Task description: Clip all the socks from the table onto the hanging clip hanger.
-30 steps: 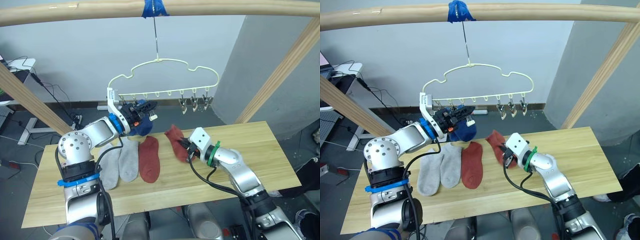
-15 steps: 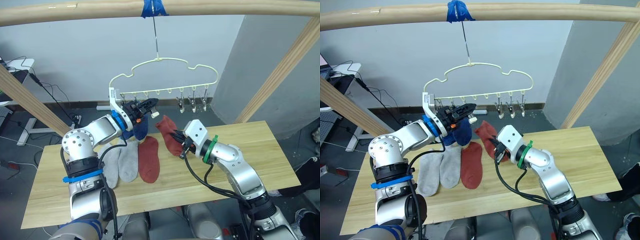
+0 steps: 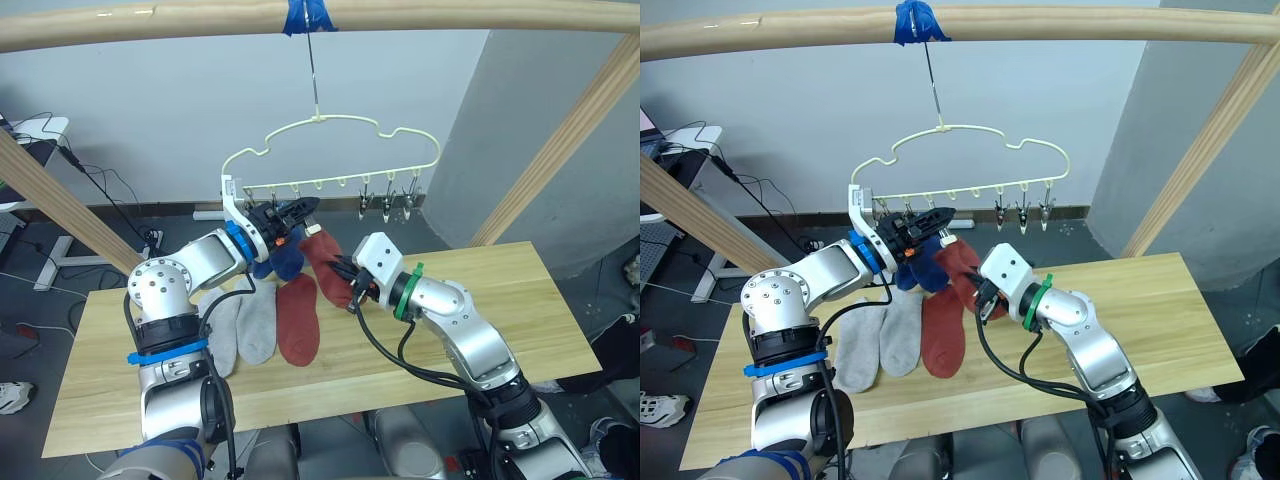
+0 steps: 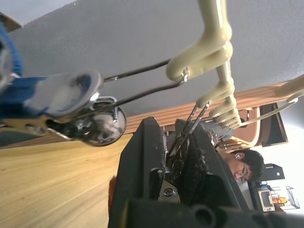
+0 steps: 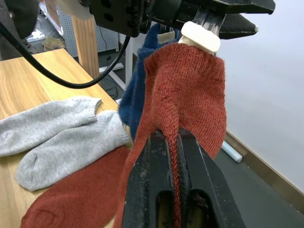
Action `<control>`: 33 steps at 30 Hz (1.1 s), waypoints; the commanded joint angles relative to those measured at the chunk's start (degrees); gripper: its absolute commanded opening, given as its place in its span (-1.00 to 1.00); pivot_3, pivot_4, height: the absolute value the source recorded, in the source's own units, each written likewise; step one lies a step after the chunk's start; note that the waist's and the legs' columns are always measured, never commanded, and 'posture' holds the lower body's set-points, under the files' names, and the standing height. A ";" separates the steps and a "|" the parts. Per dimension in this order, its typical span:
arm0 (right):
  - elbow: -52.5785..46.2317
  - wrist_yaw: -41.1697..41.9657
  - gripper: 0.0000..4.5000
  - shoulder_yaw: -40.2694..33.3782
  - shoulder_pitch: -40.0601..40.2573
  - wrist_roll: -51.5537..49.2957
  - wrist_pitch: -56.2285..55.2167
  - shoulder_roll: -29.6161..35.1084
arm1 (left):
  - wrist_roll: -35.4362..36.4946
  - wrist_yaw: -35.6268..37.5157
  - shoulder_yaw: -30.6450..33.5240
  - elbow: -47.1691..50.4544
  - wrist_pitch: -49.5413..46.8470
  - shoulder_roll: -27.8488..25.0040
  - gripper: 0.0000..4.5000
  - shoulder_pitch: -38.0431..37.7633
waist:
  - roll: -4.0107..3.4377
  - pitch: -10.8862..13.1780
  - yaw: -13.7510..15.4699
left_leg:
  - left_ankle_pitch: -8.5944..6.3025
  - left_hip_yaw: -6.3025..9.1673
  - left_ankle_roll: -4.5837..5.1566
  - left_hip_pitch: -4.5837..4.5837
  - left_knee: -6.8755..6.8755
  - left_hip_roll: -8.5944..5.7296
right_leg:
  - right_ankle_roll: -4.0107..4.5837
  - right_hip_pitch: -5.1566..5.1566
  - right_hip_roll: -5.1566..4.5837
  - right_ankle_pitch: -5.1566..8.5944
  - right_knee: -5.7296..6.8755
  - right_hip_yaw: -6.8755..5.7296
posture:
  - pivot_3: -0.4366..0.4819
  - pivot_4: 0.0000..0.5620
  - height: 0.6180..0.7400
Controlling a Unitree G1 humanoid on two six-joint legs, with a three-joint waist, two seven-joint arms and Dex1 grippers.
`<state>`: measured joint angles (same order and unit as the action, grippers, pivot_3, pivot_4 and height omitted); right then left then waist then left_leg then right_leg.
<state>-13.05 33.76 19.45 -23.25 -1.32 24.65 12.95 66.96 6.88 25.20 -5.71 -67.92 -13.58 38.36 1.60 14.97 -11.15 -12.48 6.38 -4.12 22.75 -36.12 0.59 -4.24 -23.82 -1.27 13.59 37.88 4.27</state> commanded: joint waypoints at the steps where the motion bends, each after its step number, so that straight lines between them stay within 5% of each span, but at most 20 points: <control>1: -0.34 0.11 -0.98 0.29 -1.81 -0.37 -0.44 -0.74 | 0.47 -0.18 -0.49 1.46 -0.11 -0.22 -0.87 -1.16 | 0.00 0.00 0.00 | 0.00 0.00 0.00 -0.01 0.00 0.00 | 0.00 0.00 0.00 0.00 0.00 0.00 | -0.55 -0.20 1.00; 18: -2.27 -0.68 -0.98 -0.52 -5.07 -0.99 3.12 -1.99 | -4.63 7.28 -6.46 6.23 4.54 -3.25 -0.87 -3.89 | 0.00 0.00 0.05 | 0.00 0.00 0.00 0.12 0.06 0.00 | 0.00 -0.16 0.00 0.00 -0.03 0.00 | -0.55 -0.20 1.00; 31: -0.38 -0.88 -1.00 -1.21 -4.66 -1.14 2.82 -1.98 | -3.42 7.94 -6.48 9.48 3.12 -5.63 0.98 -4.65 | 0.00 0.01 0.02 | 0.00 -0.02 0.00 0.22 0.07 0.00 | 0.00 -0.27 0.00 0.00 -0.02 0.01 | -0.53 -0.23 1.00; 33: 0.11 -1.08 -1.00 -1.57 -4.68 -1.28 2.92 -2.09 | -2.15 7.94 -6.27 11.15 2.17 -6.38 0.99 -5.22 | 0.00 0.01 0.06 | 0.00 -0.02 0.00 0.22 0.08 0.01 | 0.01 -0.28 0.00 0.00 -0.03 0.01 | -0.52 -0.24 1.00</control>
<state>-11.98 33.18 19.08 -27.73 -1.61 28.07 11.27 62.93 14.08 18.43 2.25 -64.94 -19.34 33.41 1.60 14.98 -11.10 -12.48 6.37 -4.13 22.97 -36.03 0.60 -4.24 -24.09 -1.27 13.60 37.85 4.28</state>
